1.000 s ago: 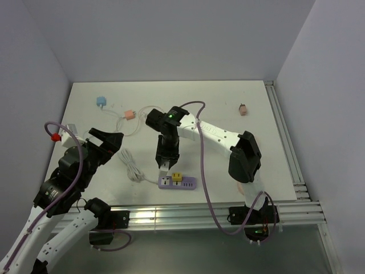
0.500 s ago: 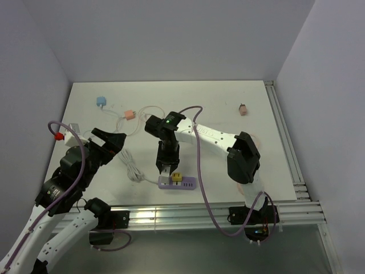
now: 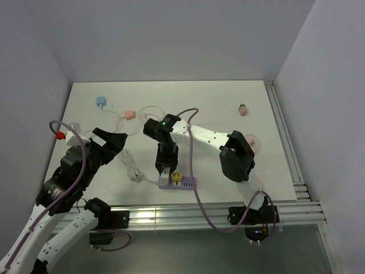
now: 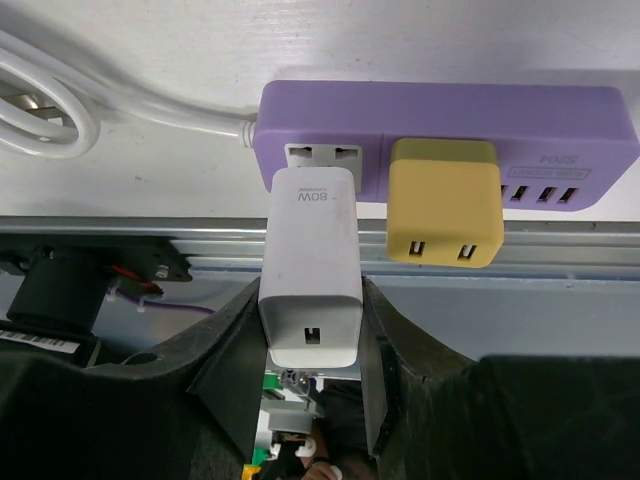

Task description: Insert the plug

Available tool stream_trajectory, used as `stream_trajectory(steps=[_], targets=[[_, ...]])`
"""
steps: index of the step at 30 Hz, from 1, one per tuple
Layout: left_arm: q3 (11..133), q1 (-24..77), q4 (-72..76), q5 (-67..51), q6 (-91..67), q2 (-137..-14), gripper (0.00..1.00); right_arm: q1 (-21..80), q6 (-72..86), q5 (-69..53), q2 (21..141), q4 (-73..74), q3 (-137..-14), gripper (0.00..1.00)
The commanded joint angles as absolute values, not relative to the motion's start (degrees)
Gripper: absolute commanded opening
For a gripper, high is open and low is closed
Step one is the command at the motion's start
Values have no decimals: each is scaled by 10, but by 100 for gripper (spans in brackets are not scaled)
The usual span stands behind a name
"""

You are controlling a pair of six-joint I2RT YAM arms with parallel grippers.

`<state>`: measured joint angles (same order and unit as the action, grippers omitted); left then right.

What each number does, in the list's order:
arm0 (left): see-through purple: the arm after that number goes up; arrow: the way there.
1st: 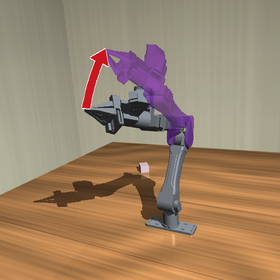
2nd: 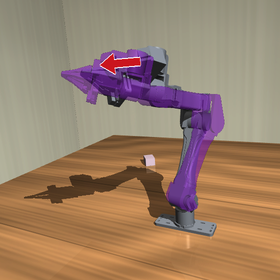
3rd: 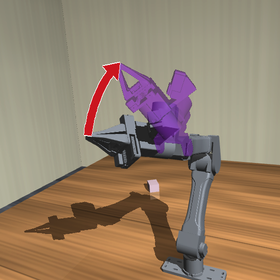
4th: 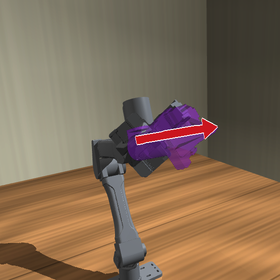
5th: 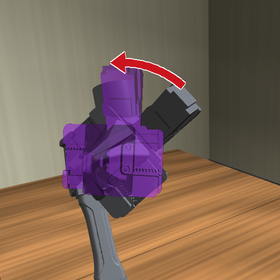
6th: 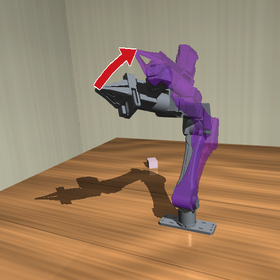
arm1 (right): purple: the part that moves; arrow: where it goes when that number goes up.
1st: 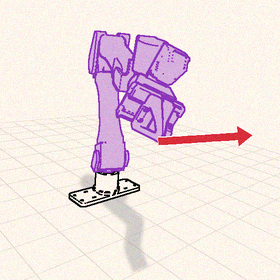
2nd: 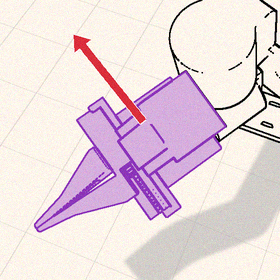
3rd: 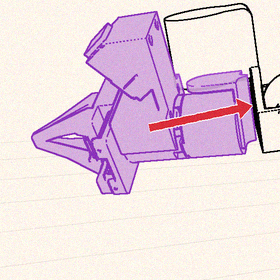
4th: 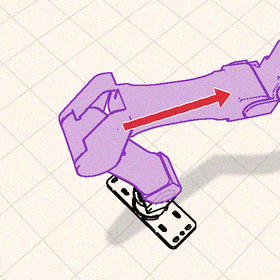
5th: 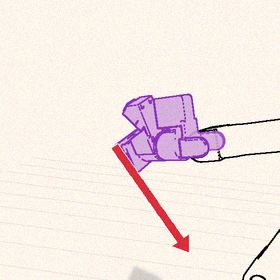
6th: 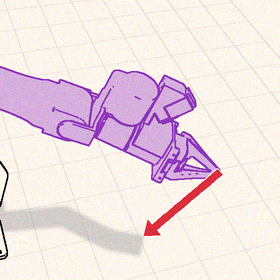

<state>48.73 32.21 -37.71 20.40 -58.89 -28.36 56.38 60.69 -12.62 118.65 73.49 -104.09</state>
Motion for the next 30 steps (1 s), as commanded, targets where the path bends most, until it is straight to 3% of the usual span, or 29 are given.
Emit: stream_trajectory(steps=[1,30], targets=[[492,321,-365,200,-569,-285,99,566,621,-113,1187,737,-1047,0],[485,322,-362,186,-567,-282,99,567,626,-113,1193,715,-1020,0]])
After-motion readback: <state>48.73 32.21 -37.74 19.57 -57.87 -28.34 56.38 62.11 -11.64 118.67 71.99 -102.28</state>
